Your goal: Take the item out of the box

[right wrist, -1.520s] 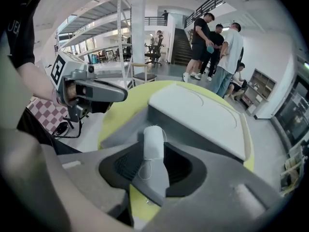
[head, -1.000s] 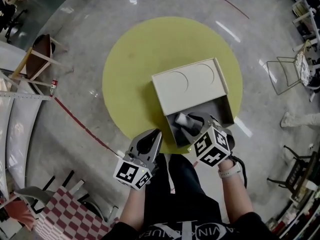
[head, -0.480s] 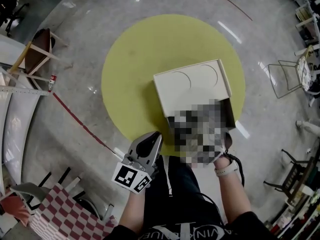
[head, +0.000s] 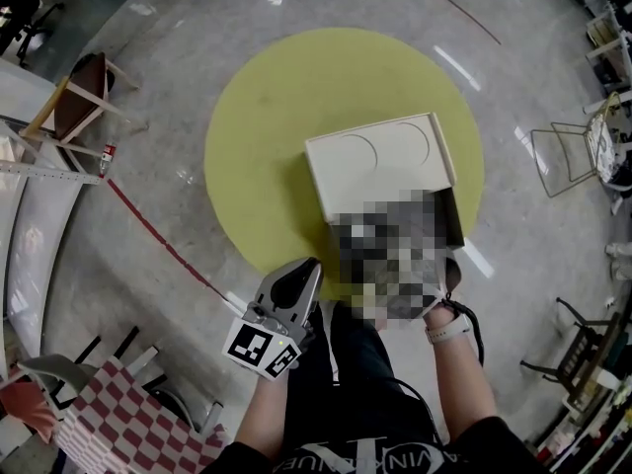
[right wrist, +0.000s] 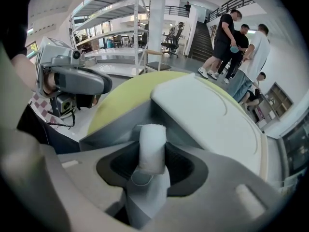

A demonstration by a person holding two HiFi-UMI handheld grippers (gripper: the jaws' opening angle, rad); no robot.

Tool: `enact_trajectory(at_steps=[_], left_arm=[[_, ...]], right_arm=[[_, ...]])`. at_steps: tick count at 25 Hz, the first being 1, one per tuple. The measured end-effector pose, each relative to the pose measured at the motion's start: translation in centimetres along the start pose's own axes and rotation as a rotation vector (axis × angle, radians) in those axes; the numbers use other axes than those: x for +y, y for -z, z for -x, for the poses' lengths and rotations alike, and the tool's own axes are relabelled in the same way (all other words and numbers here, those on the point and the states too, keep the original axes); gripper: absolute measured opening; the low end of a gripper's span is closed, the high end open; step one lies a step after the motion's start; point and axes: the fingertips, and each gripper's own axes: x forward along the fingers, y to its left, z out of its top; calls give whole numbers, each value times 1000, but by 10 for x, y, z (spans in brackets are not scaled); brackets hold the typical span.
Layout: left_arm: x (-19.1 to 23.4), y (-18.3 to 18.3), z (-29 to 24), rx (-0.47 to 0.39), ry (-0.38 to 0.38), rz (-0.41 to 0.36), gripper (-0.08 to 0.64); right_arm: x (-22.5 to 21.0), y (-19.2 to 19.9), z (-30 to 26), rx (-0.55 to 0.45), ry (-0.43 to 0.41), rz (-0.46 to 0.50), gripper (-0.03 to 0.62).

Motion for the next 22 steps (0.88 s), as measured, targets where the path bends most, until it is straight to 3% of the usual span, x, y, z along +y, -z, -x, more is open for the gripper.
enact_trajectory(at_steps=[7,22], left_arm=[[-8,-13,-1,-3,-2,-30,25],[-28,-45,-20,-14,4,-75,25]], right_arm=[[1,-2,33,-109,21,-93,163],[-29,-11,107,-481,138,-280,163]])
